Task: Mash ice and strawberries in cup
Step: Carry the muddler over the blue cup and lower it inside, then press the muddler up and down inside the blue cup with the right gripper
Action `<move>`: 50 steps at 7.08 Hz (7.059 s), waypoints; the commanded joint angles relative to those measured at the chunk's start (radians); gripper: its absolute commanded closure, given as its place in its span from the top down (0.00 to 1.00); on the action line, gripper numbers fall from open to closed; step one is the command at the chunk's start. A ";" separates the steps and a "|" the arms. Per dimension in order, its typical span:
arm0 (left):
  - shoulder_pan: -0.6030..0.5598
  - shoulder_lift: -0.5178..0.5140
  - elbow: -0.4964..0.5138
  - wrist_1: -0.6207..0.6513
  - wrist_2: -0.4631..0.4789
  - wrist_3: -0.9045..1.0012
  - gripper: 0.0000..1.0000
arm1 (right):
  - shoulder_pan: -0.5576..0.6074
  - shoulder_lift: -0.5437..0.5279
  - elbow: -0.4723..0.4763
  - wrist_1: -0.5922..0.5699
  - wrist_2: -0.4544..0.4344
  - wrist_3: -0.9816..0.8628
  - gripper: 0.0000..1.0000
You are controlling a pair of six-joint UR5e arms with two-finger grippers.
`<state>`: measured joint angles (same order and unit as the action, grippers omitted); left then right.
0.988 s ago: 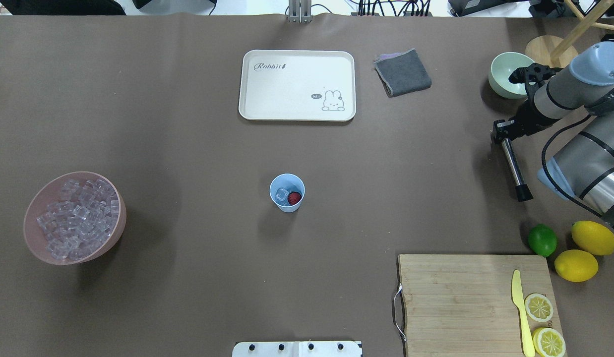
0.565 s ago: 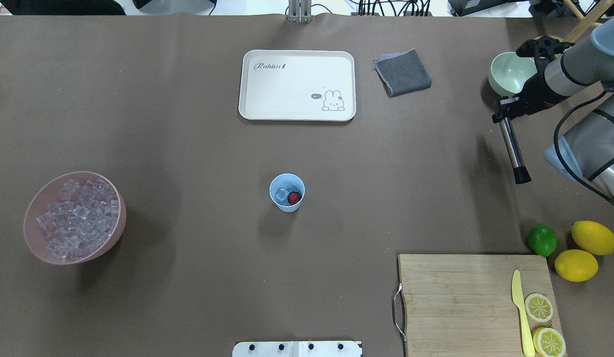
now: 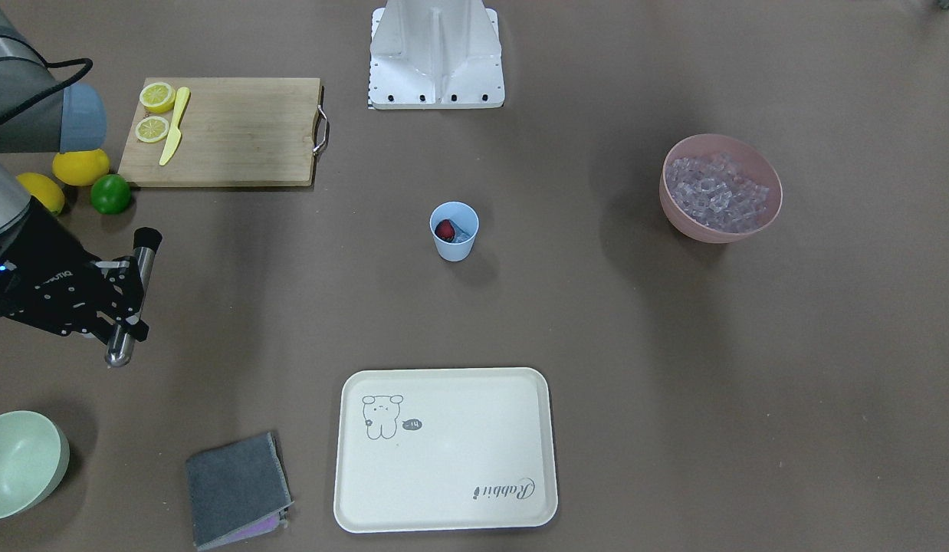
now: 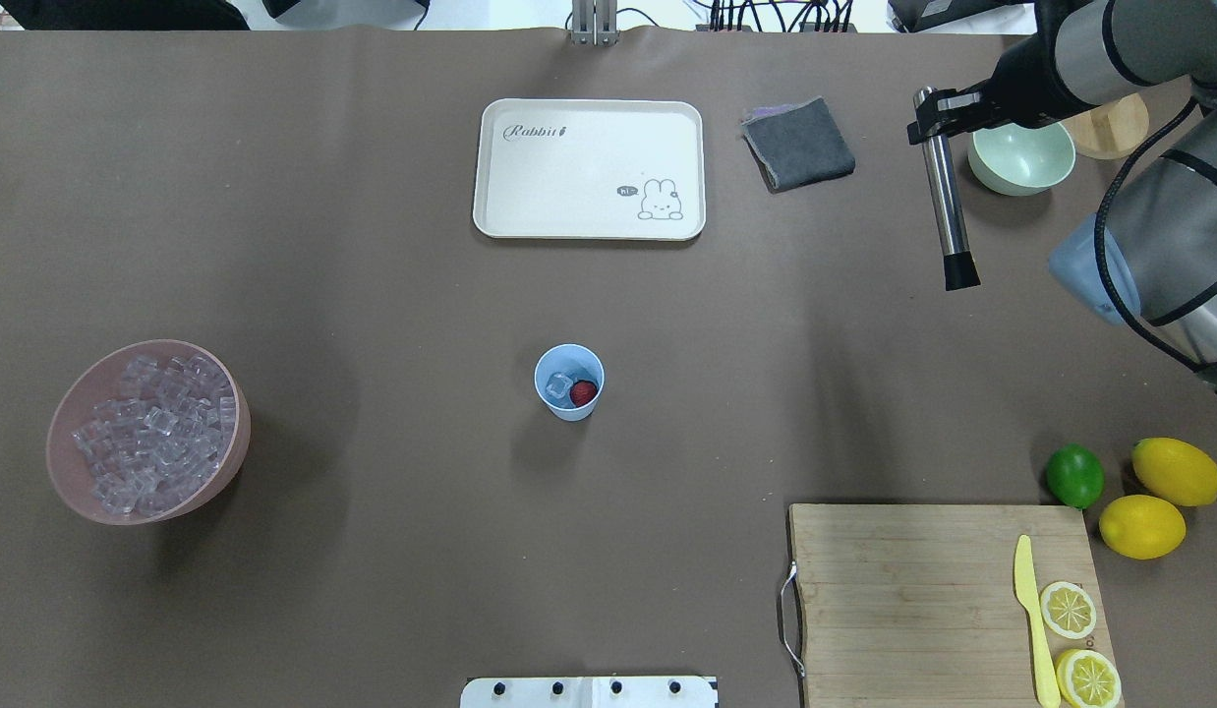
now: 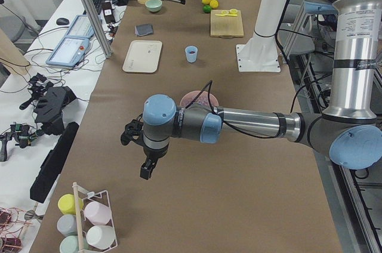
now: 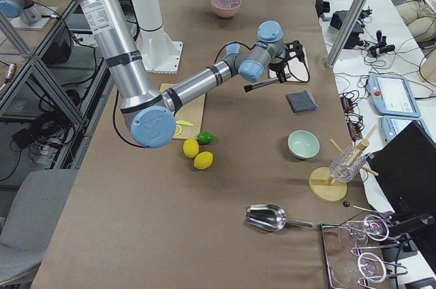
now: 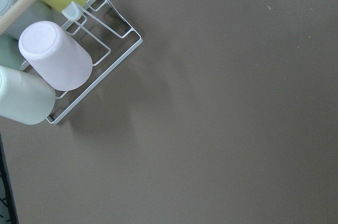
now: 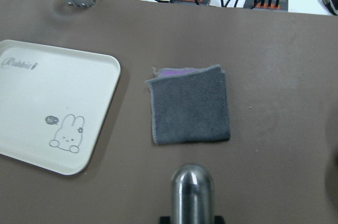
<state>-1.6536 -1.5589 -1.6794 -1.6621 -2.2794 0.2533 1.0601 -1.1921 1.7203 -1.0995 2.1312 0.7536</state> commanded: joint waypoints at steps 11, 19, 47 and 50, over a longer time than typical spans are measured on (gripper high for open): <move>-0.012 0.000 0.115 0.005 -0.006 -0.006 0.98 | -0.545 0.118 0.005 0.786 -0.675 -0.057 0.00; -0.011 -0.050 0.193 -0.005 -0.006 -0.003 0.98 | -0.611 0.204 -0.244 1.073 -0.760 -0.148 0.00; -0.002 -0.053 0.218 -0.007 -0.006 -0.003 0.98 | -0.646 0.263 -0.369 1.009 -0.774 -0.091 0.00; -0.002 -0.055 0.216 -0.007 -0.006 -0.003 0.98 | -0.638 0.272 -0.351 1.011 -0.792 -0.091 0.00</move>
<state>-1.6552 -1.6133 -1.4632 -1.6690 -2.2856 0.2500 0.4162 -0.9268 1.3597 -0.0902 1.3468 0.6627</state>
